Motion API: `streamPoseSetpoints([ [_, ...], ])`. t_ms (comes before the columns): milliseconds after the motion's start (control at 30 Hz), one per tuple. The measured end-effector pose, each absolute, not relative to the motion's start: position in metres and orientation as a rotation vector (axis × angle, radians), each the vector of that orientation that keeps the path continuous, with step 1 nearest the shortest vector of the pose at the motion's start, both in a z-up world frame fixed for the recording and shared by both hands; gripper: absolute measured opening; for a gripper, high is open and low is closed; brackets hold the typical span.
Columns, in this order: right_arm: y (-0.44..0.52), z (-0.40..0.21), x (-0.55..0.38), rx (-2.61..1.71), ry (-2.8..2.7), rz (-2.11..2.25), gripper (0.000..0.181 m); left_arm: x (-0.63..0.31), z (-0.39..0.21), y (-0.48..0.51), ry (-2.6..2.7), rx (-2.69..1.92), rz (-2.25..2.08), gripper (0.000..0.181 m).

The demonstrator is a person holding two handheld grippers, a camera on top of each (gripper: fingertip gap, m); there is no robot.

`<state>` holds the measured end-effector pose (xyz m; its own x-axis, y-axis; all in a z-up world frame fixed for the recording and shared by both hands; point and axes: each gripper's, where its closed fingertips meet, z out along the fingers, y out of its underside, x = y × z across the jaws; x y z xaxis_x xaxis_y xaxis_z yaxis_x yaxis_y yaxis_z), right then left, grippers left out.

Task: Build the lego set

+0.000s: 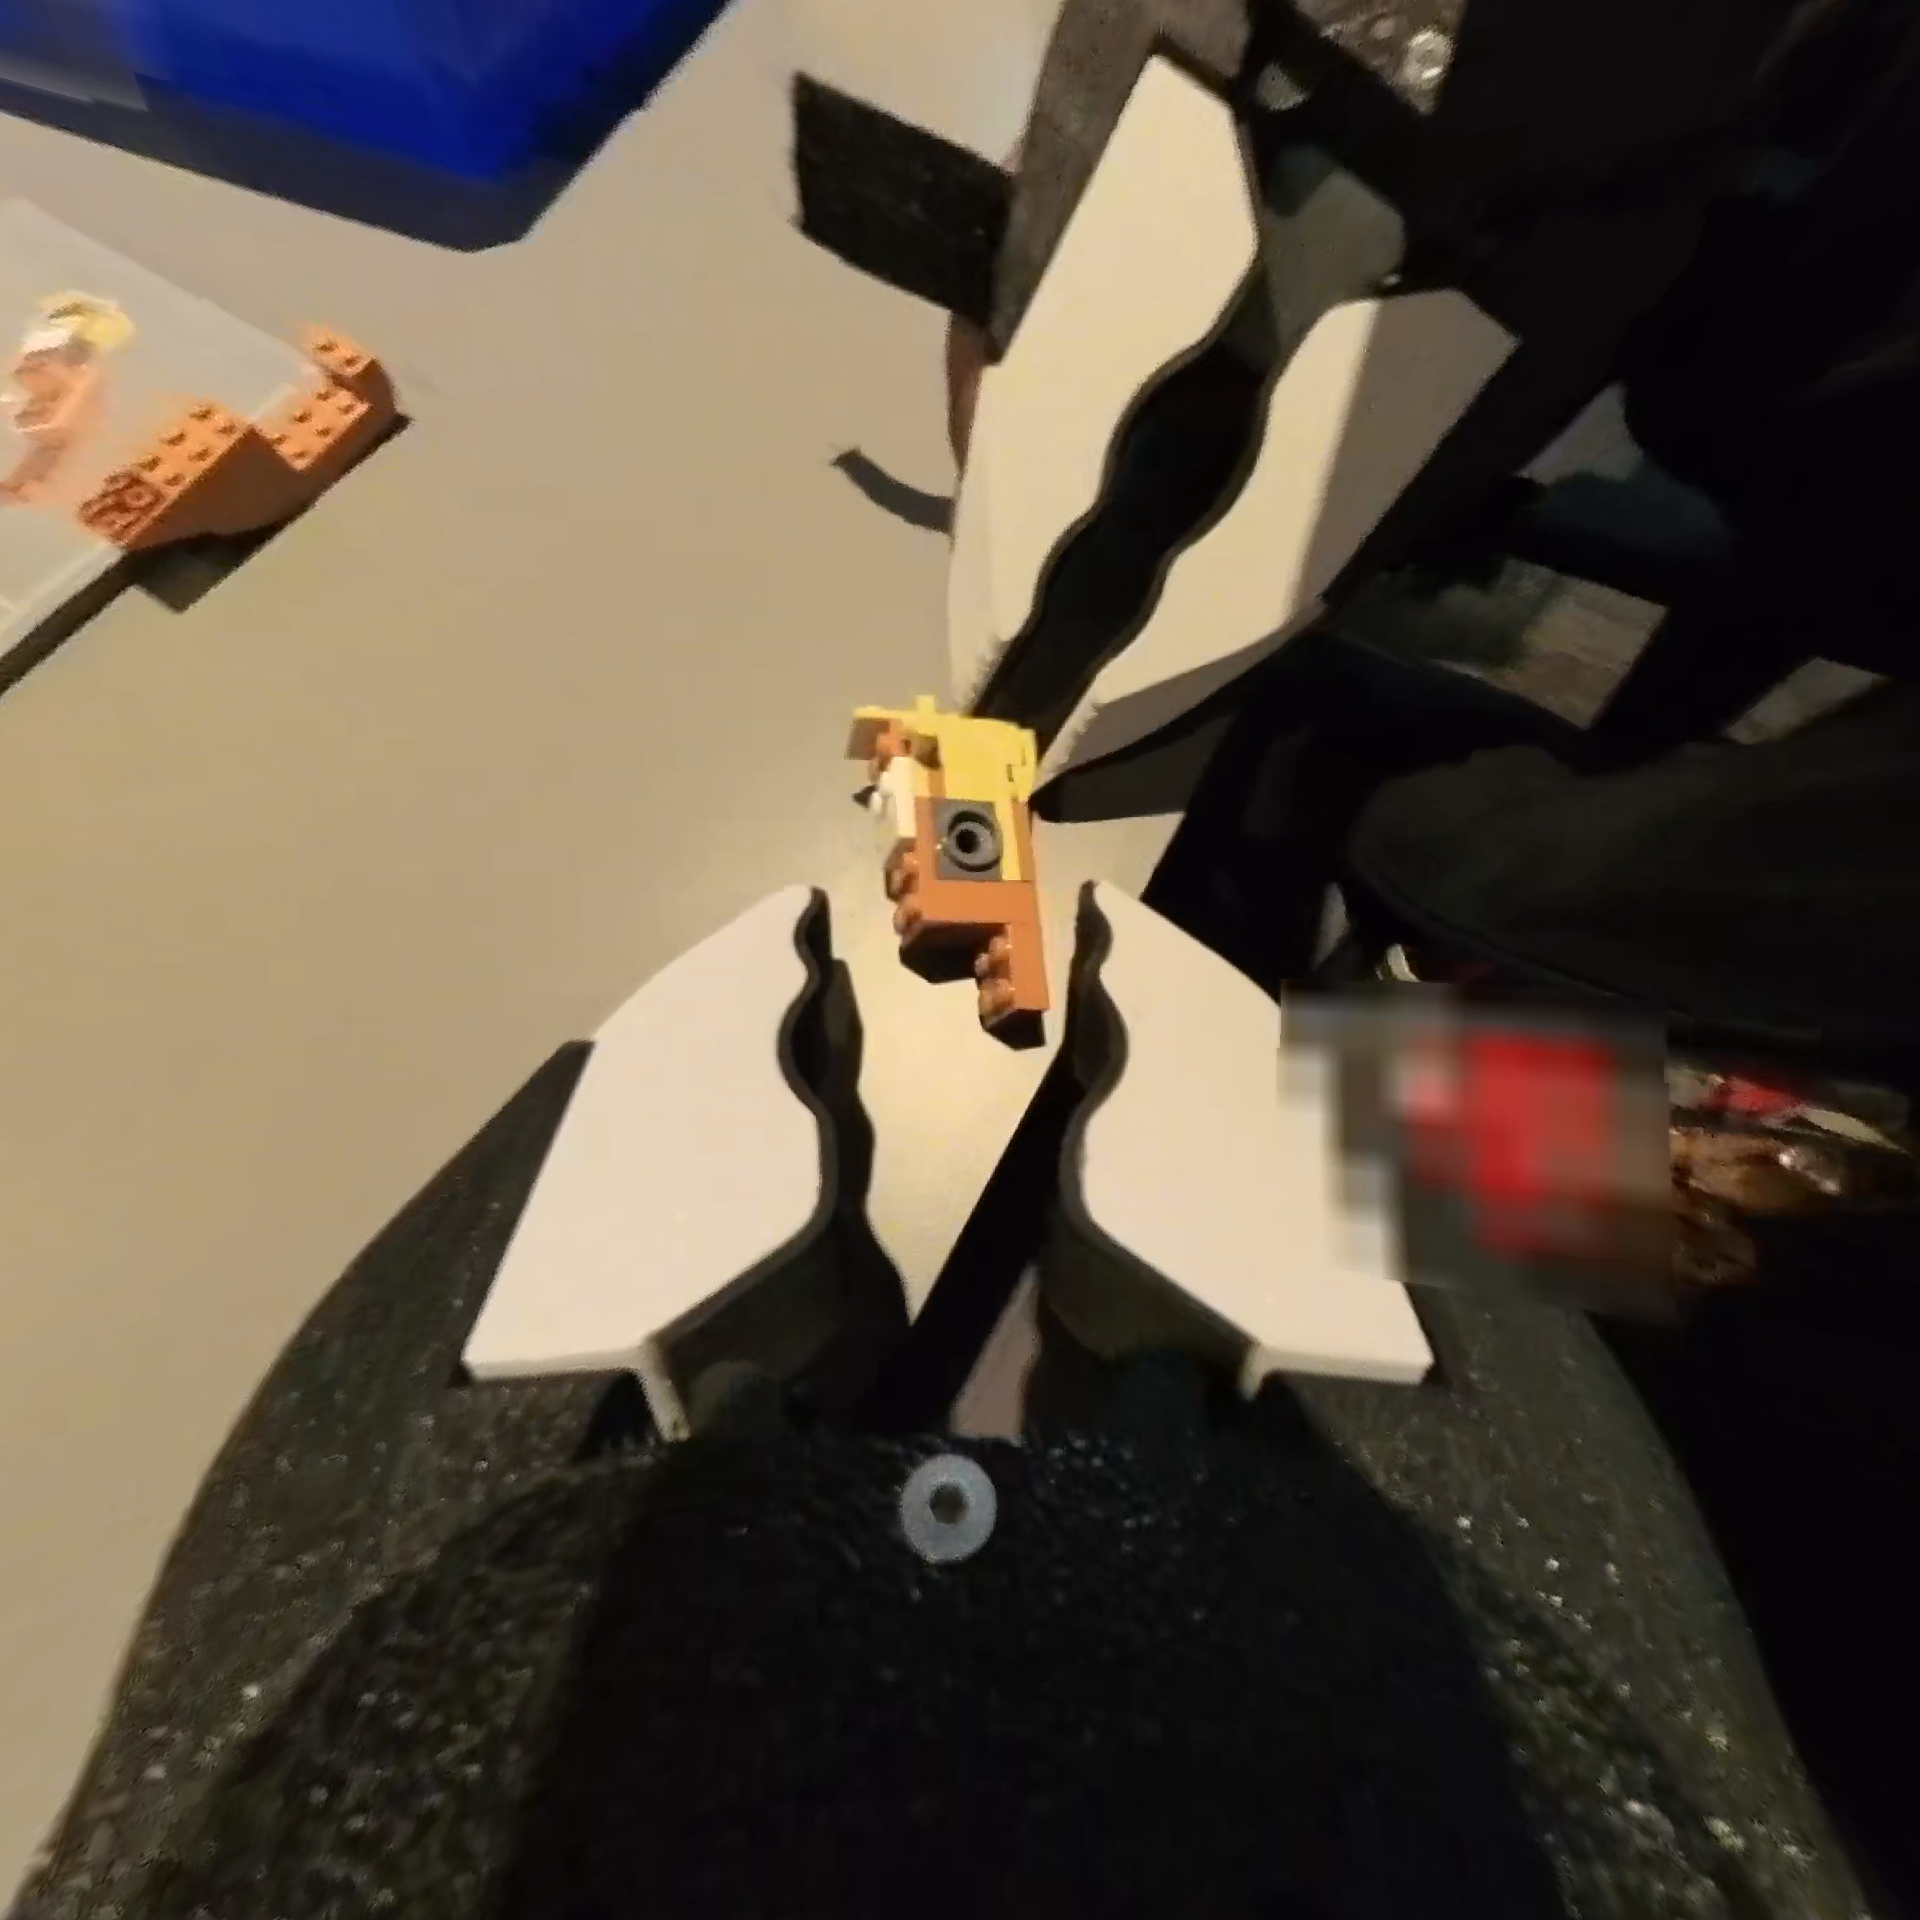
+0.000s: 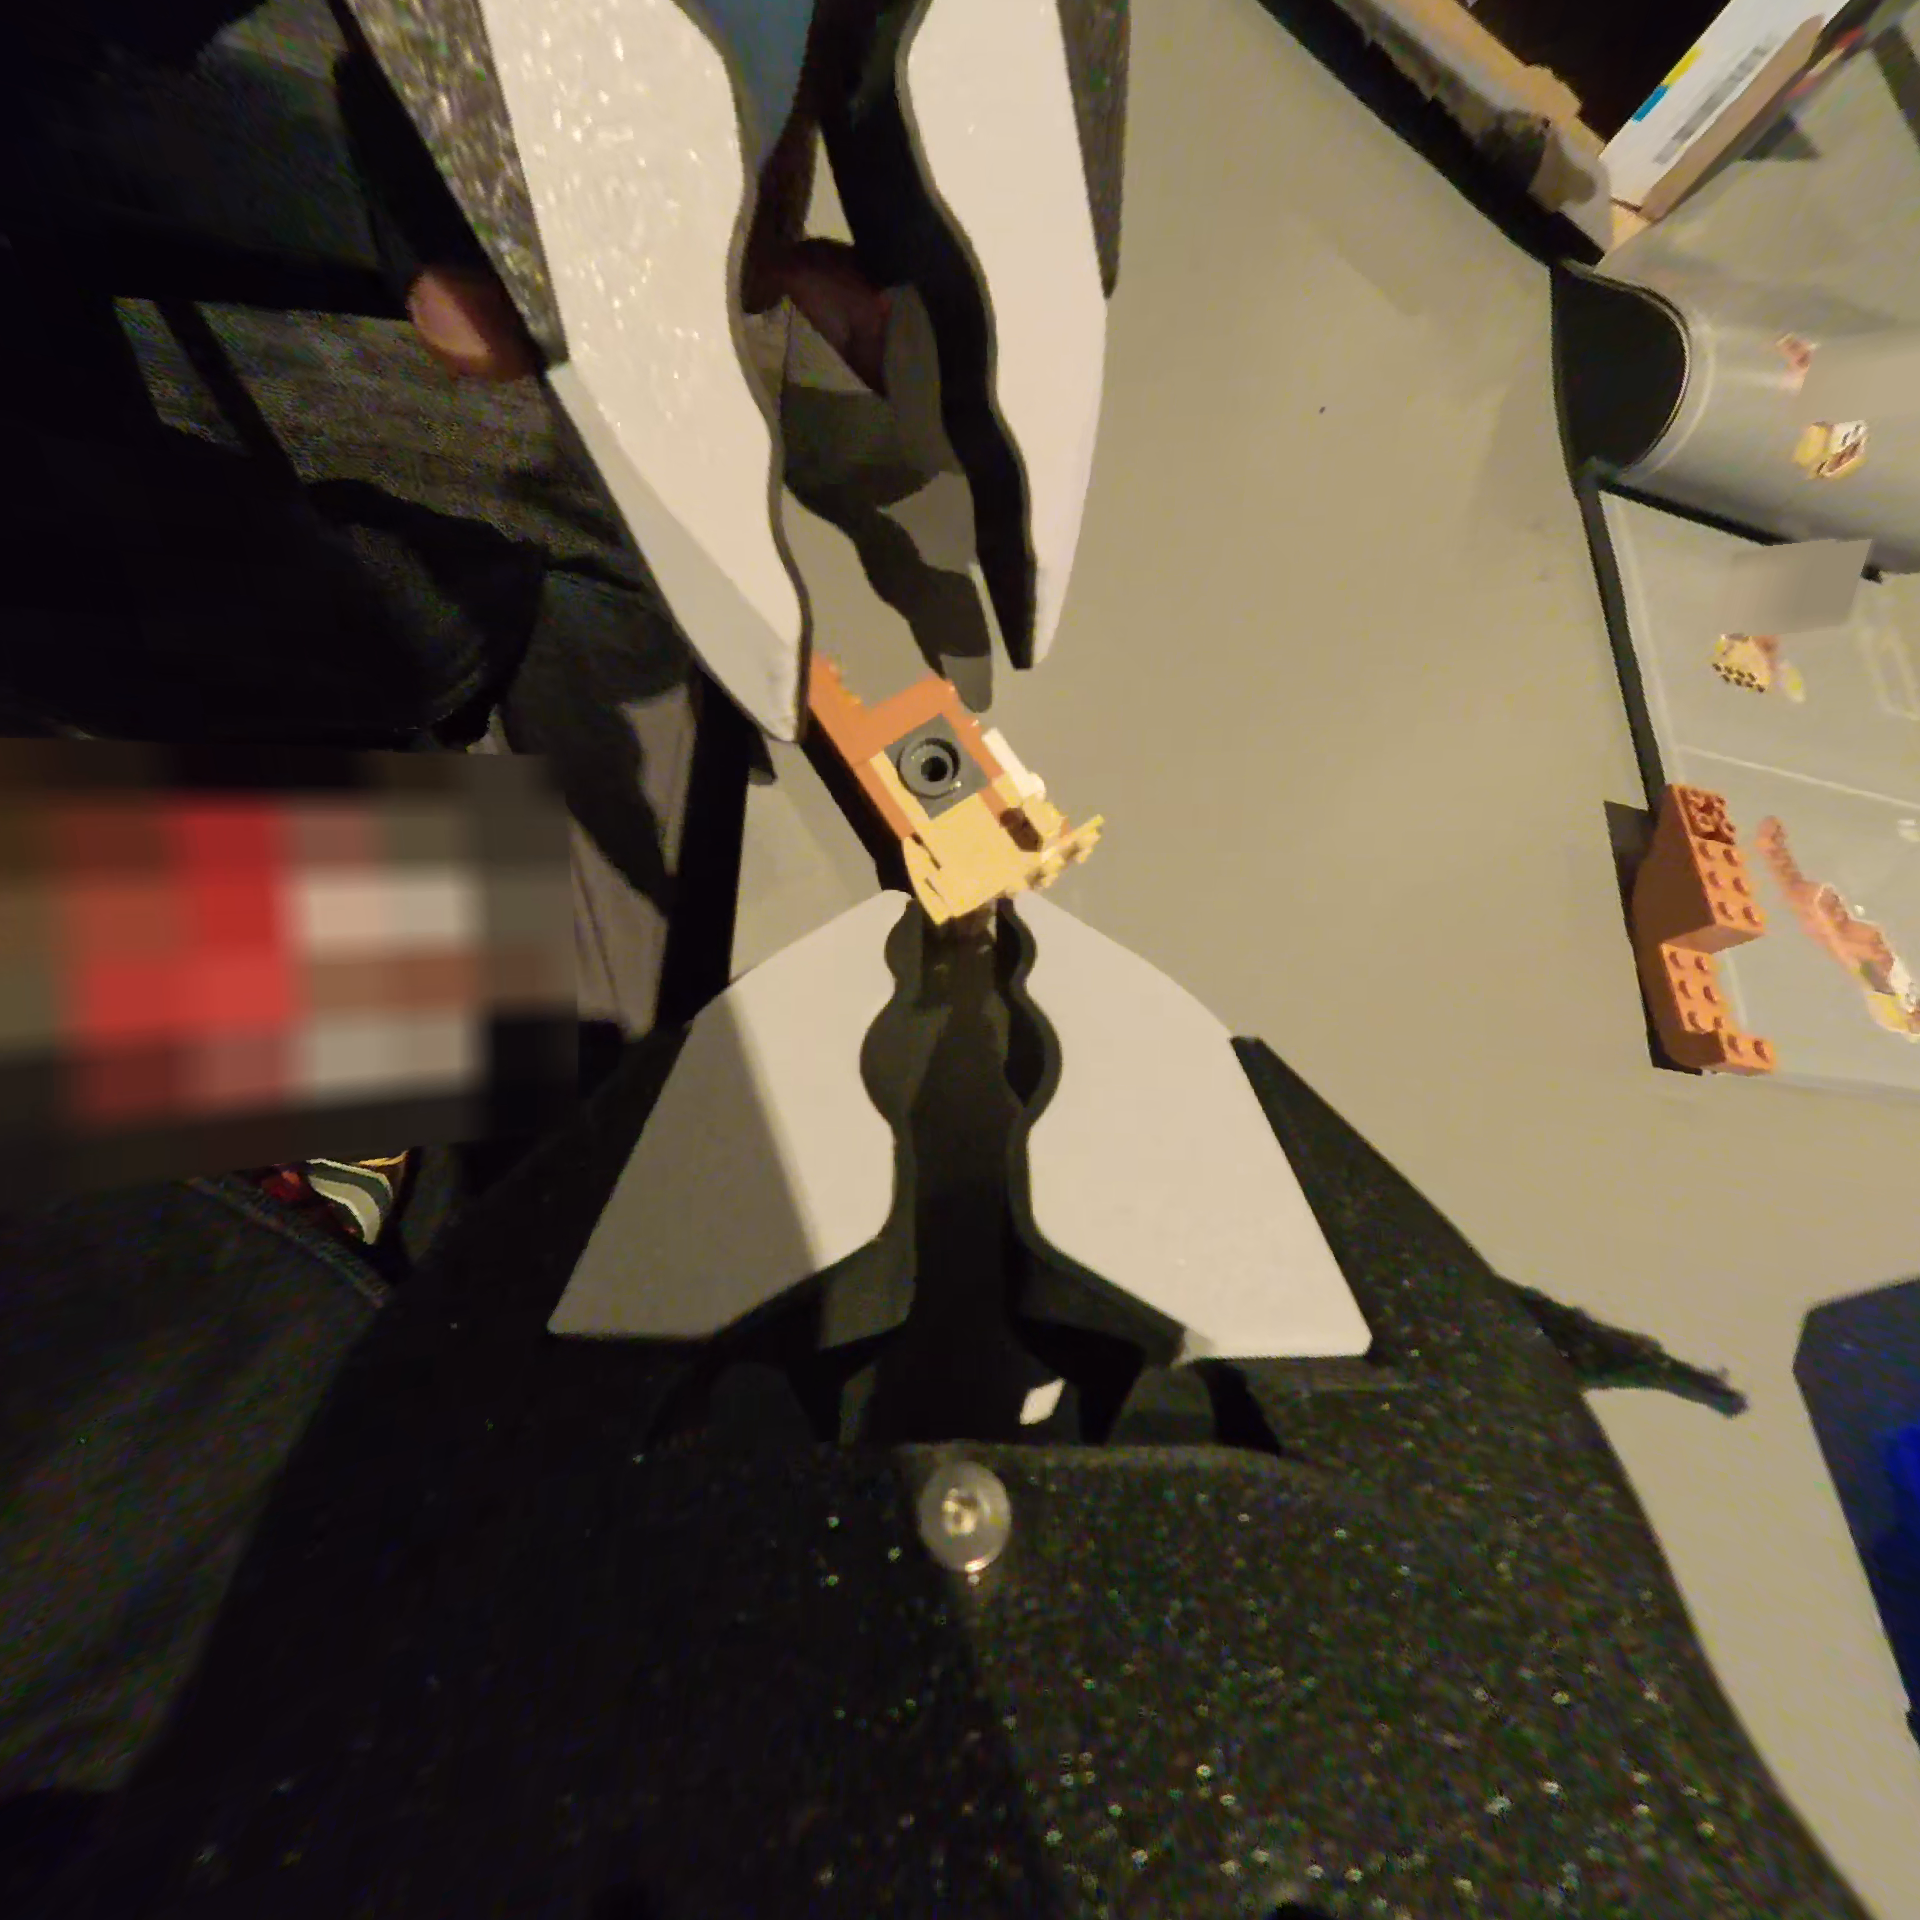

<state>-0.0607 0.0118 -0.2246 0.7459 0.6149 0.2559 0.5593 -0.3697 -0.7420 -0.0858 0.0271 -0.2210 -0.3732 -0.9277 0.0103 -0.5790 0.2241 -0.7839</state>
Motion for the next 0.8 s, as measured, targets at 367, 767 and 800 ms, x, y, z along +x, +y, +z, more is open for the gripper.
streamPoseSetpoints([
  [367, 0.017, -0.225, -0.06, -2.058, -0.867, 0.014, 0.016, -0.076, -0.238, 0.021, 2.276, -1.244, -0.867, 0.042],
  [767, 0.017, -0.224, -0.06, -2.053, -0.864, 0.002, 0.016, -0.078, -0.233, 0.027, 2.244, -1.208, -0.798, 0.051],
  [800, 0.017, -0.224, -0.06, -2.053, -0.867, 0.005, 0.016, -0.08, -0.232, 0.028, 2.258, -1.187, -0.802, 0.052],
])
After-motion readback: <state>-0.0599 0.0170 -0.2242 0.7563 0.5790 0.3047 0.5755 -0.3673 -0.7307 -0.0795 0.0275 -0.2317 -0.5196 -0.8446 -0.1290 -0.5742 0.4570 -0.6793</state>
